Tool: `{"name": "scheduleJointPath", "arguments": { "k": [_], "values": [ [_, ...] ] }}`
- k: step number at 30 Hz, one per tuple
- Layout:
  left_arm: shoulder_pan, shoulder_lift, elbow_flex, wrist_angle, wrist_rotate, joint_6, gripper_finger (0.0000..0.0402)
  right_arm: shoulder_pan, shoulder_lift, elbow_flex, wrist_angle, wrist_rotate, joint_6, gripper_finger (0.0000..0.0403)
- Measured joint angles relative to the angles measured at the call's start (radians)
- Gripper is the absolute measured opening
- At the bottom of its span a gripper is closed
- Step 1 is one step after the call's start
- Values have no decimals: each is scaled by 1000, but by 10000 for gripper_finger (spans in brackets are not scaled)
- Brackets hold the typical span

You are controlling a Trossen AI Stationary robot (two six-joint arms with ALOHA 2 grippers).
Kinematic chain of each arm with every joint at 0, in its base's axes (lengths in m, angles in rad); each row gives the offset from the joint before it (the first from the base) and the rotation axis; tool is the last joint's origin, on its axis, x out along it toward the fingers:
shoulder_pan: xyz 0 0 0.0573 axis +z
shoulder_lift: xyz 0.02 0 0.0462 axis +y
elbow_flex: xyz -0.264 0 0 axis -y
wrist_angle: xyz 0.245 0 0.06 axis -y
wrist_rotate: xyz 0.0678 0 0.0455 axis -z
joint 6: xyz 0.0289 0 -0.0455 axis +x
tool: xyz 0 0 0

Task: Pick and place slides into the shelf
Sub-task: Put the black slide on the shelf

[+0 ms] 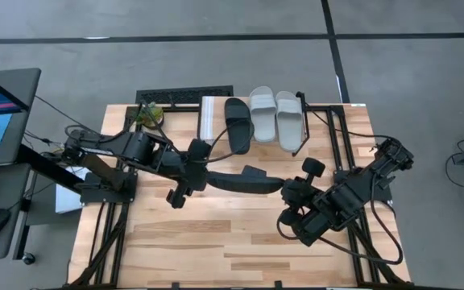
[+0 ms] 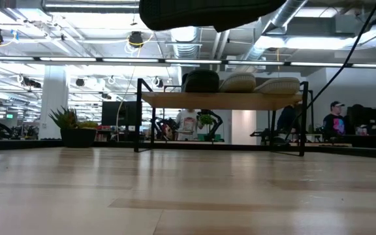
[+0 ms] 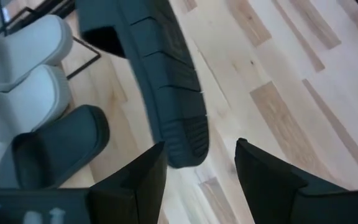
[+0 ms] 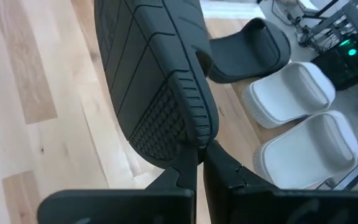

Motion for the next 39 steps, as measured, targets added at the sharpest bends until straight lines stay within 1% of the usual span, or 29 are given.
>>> {"name": "scheduleJointPath", "arguments": {
  "k": [5, 15, 22, 27, 39],
  "values": [
    [0, 0, -4, 0, 2, -19, 180, 3, 0, 15, 3, 21, -8, 0],
    [0, 0, -4, -13, 1, -58, 180, 59, 0, 86, 3, 93, -28, 0],
    [0, 0, -4, -15, 0, -77, 180, 68, 0, 89, 10, 96, -30, 0],
    [0, 0, -4, -19, 0, -108, 180, 68, 0, 89, 49, 92, -62, 0],
    [0, 0, -4, -18, 12, -153, 180, 68, 0, 89, 50, 94, -75, 0]
  ]
}}
